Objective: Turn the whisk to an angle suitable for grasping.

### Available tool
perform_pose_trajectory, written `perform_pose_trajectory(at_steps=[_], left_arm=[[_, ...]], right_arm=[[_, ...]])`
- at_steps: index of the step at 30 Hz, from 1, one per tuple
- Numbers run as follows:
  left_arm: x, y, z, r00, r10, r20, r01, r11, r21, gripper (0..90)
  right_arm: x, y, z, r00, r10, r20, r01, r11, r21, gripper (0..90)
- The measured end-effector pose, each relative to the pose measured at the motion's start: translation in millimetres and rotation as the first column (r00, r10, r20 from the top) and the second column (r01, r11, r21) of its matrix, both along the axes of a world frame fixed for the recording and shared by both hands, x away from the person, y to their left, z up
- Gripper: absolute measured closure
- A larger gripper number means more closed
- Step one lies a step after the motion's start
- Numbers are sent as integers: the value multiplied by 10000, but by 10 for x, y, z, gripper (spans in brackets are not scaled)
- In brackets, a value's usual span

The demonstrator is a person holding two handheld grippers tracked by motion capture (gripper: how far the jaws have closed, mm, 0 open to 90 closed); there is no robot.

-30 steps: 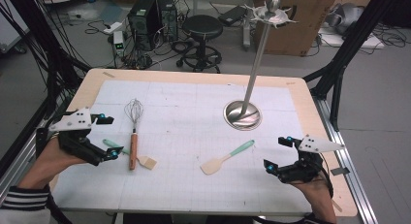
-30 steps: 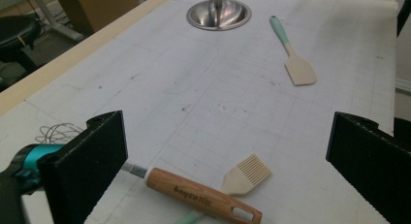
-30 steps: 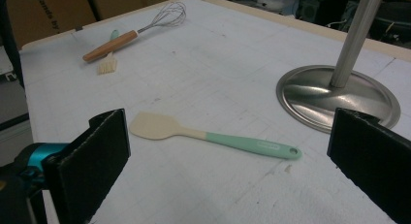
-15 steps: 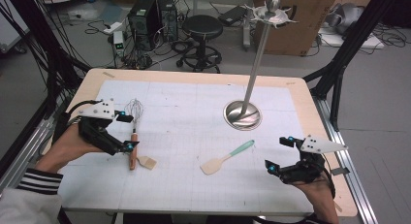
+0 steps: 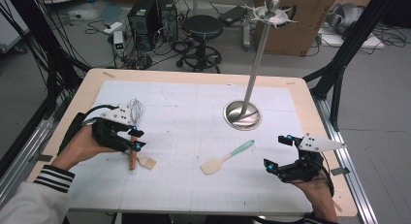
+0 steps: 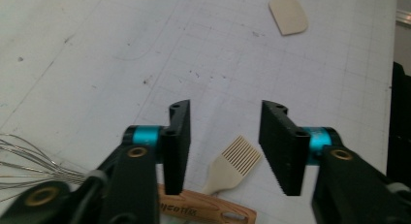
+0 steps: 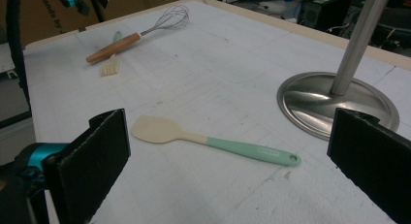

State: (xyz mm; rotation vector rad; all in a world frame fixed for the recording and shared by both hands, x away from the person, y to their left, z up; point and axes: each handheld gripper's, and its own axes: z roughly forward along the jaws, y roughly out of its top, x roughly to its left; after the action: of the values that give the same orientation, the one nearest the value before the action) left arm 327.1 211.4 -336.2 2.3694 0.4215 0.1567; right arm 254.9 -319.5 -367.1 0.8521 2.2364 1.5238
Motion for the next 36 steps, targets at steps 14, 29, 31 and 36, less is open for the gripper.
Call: perform_pose_trajectory(at_steps=[14,29,31,36], left_arm=[[7,-117,-334,9946,-206,-1021,323,9929,1142,898],[-36,-177,-523,9854,-660,-1567,1025,9658,2381,898],[-47,-183,-538,9836,-630,-1688,1076,9568,2700,898],[-49,-204,-578,9809,-685,-1820,1229,9436,3074,898]], right_arm=[[-17,-8,-1,10000,-49,-8,48,9999,-92,1],[-12,-9,-3,10000,-51,-44,50,9999,-120,1],[-8,-15,-5,10000,-62,-13,61,9999,-122,1],[-9,-21,-6,10000,-86,-10,86,9999,-114,1]])
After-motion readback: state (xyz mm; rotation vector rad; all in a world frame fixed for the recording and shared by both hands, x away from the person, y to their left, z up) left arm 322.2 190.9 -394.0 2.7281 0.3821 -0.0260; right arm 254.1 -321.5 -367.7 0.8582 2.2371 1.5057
